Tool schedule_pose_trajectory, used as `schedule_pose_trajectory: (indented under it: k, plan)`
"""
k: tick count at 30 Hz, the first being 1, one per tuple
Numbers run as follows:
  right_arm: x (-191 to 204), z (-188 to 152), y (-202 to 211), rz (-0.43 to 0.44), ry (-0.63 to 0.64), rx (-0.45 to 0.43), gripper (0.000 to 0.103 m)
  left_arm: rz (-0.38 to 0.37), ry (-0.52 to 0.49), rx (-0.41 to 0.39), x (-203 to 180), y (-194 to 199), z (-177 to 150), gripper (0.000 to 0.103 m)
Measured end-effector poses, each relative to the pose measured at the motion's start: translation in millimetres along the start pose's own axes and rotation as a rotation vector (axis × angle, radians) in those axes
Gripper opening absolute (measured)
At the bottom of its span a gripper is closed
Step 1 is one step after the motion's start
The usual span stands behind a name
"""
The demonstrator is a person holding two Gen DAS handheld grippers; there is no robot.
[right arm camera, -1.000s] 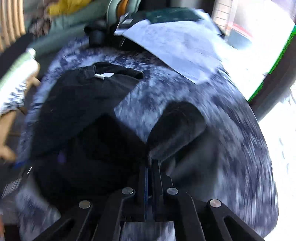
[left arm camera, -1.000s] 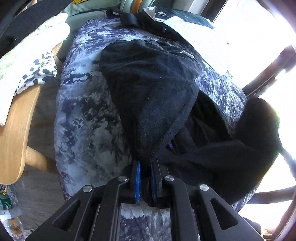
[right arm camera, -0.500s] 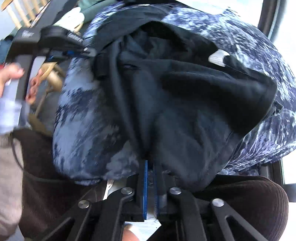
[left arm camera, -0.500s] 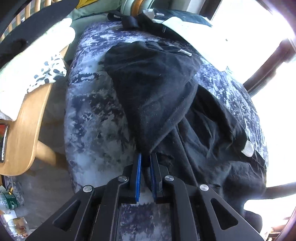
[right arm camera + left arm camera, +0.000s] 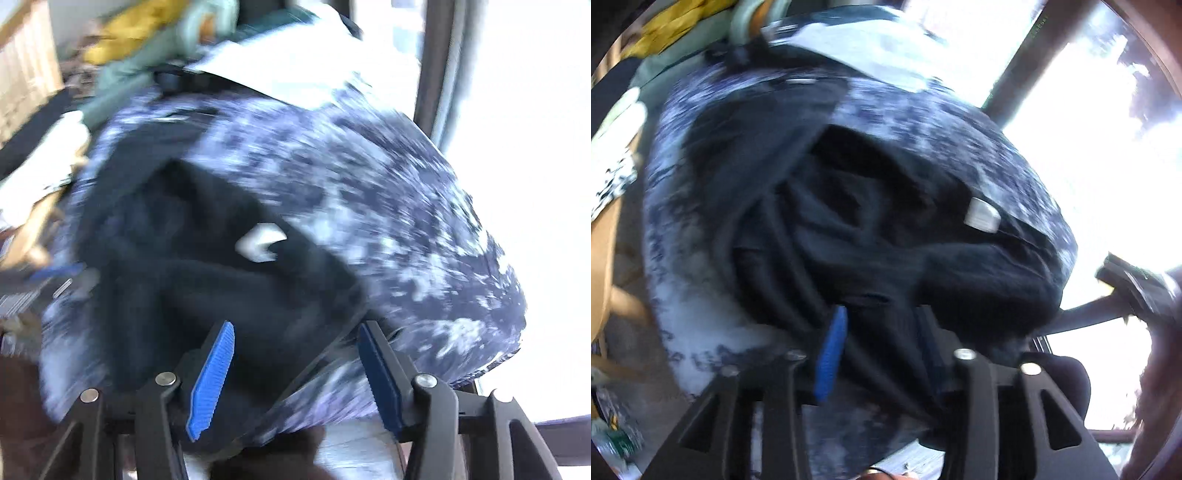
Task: Fold clothes
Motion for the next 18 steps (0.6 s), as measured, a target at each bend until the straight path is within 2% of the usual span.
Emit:
schedule_pose_trajectory:
  k: [3, 7, 12, 14, 18]
  plan:
    - [-27.8, 2.9, -45.6, -0.017, -0.078, 0.085, 0.057, -0.011, -0.041, 0.015, -16.7, -6.0, -3.1, 0.055]
    - [-39.8, -0.3, -84.9, 0.029, -0.163, 0.139, 0.057, 0.056, -0.069, 0.01, -12.5, -7.9, 1.7, 0.055]
    - [-41.2, -3.6, -96.4, 0.065, -0.163, 0.136, 0.054, 0.201, -0.024, -0.03, 33.6, -7.0, 35.1, 0.055]
    - [-42.7, -5.6, -94.1, 0.081, -0.164, 0.126, 0.054, 0.288, -0.009, -0.054, 56.6, -7.6, 54.4, 0.055]
    - [-50.7, -13.2, -72.4, 0.097, -0.196, 0.101, 0.056, 0.434, -0.054, -0.073, 76.4, -17.0, 83.2, 0.056]
Point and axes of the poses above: each gripper's, at about its wrist camera, not at the fingertips, and y roughly against the way its jaws point, x to its left, z to its top, the point moved 2 cm from there along -y, roughly the way its jaws point, and after that the axes turned 10 degrees about -x, right-handed, at the moved point
